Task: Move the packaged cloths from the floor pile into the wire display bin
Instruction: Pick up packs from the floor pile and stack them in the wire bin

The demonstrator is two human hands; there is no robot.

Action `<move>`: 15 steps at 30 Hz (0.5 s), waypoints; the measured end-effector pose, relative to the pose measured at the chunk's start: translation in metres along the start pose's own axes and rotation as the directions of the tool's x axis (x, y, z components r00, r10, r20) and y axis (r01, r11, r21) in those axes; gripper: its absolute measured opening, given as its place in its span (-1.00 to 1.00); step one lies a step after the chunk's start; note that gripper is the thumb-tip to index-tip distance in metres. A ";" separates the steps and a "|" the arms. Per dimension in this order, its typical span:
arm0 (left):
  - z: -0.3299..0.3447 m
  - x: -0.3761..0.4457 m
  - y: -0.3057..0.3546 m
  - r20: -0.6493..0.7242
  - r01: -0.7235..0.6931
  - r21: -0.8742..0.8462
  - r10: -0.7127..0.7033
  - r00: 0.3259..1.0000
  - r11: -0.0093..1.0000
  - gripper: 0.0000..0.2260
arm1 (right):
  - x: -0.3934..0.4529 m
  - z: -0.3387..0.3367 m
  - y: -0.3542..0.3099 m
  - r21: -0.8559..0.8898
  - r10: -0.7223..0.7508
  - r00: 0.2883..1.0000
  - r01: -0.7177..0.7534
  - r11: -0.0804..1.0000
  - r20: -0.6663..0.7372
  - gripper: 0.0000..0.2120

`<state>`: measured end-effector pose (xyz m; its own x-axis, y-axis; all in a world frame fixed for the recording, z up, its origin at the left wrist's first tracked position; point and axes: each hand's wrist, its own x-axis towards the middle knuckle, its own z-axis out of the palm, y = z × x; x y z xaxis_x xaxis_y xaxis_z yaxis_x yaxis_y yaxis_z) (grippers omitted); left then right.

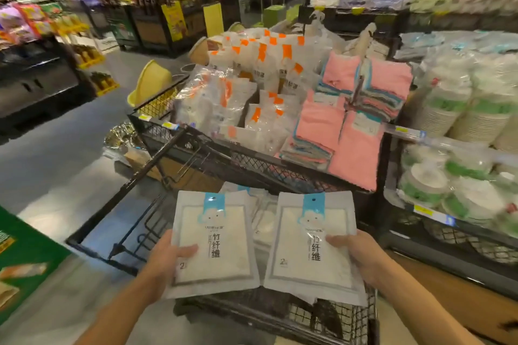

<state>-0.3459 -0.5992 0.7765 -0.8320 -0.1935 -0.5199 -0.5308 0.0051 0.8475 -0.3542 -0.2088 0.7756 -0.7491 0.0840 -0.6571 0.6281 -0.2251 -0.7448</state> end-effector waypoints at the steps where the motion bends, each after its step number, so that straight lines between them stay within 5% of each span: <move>1: -0.004 0.021 0.004 0.019 0.015 0.018 -0.016 1.000 1.000 -0.63 | 0.009 0.009 -0.001 0.008 0.015 0.999 -0.015 1.000 -0.028 -0.74; 15: 0.019 0.255 0.017 0.208 0.078 0.267 -0.136 0.969 0.961 -0.56 | 0.170 0.078 0.016 -0.063 0.106 0.964 -0.125 0.990 -0.243 -0.68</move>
<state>-0.5699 -0.6297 0.6560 -0.7672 0.0154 -0.6413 -0.6178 0.2514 0.7451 -0.4882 -0.2738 0.6608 -0.6043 0.2935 -0.7407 0.7288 -0.1721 -0.6628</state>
